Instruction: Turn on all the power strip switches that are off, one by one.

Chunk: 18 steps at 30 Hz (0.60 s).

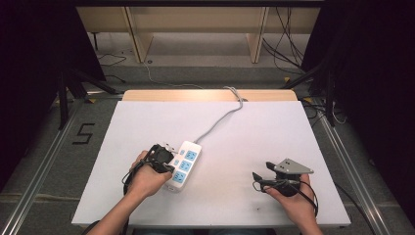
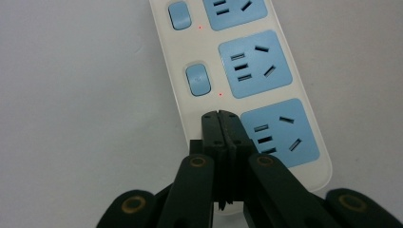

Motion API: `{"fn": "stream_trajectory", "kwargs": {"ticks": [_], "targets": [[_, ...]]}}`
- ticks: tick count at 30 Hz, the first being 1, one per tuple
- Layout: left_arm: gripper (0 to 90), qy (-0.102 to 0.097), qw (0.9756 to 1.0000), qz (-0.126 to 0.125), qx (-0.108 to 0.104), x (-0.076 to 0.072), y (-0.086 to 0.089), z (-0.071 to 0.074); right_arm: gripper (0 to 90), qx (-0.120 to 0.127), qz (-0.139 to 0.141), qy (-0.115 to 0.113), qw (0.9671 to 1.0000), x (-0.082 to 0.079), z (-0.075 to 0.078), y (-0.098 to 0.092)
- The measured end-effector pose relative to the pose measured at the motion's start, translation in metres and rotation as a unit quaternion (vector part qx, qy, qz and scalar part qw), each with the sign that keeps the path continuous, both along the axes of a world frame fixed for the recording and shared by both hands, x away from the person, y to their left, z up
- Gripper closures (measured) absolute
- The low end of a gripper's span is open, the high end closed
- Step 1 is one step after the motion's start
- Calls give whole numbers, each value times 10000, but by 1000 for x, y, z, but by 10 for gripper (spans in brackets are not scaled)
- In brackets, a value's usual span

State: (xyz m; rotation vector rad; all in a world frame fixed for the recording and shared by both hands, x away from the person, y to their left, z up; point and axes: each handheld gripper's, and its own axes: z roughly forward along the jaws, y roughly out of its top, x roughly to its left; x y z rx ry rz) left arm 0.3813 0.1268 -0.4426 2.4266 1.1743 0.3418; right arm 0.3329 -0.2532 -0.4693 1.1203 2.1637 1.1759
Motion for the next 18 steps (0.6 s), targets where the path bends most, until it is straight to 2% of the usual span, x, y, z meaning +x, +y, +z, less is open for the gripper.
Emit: {"fn": "stream_trajectory", "kwargs": {"ticks": [18], "targets": [[899, -37, 10000, -54, 1, 0, 0, 0, 352, 5, 7, 16, 10000, 0, -1, 1]]}}
